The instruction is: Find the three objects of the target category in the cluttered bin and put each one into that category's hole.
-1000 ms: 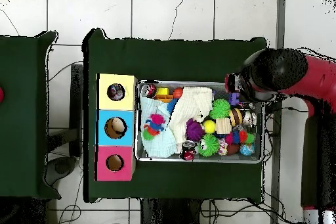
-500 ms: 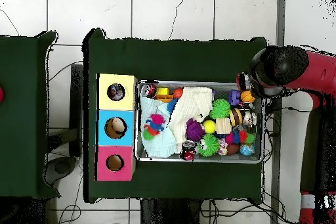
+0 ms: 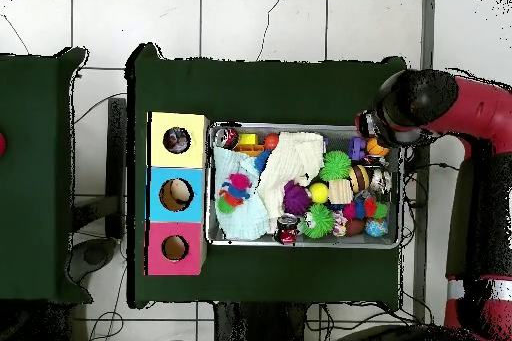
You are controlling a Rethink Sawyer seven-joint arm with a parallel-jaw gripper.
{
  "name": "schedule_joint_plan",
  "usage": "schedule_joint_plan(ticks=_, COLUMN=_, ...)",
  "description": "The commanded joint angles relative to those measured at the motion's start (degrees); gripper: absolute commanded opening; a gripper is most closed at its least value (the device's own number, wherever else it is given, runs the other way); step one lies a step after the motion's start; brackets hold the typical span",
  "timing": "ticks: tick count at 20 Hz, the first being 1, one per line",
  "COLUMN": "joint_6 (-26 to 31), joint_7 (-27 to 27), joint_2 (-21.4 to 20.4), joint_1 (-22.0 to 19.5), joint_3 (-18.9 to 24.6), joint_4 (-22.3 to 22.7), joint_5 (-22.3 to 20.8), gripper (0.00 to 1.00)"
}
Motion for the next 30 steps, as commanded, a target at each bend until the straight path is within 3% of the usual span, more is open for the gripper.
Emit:
schedule_joint_plan(ticks=1, joint_6=9.6, joint_7=-16.1, joint_2=2.3, joint_1=1.4, joint_3=1.2, joint_4=-0.2, joint_5=-2.1, gripper=0.00)
schedule_joint_plan(ticks=6, joint_6=2.8, joint_7=-10.0, joint_2=-5.0, joint_1=-1.0, joint_3=1.1, joint_4=13.3, joint_5=2.4, gripper=0.00)
schedule_joint_plan(ticks=11, joint_6=-0.1, joint_7=-3.1, joint_2=-9.4, joint_1=0.1, joint_3=0.5, joint_4=21.0, joint_5=5.0, gripper=0.00)
schedule_joint_plan(ticks=15, joint_6=0.2, joint_7=-0.5, joint_2=-12.0, joint_1=0.9, joint_3=0.0, joint_4=24.0, joint_5=6.2, gripper=0.00)
schedule_joint_plan(ticks=19, joint_6=-3.0, joint_7=1.5, joint_2=-12.6, joint_1=1.0, joint_3=0.0, joint_4=27.9, joint_5=7.2, gripper=0.00)
schedule_joint_plan(ticks=25, joint_6=-8.2, joint_7=2.4, joint_2=-7.5, joint_1=1.3, joint_3=-0.8, joint_4=29.0, joint_5=5.4, gripper=0.00)
schedule_joint_plan(ticks=30, joint_6=-7.1, joint_7=1.5, joint_2=-6.0, joint_1=3.0, joint_3=-3.0, joint_4=26.3, joint_5=1.9, gripper=0.00)
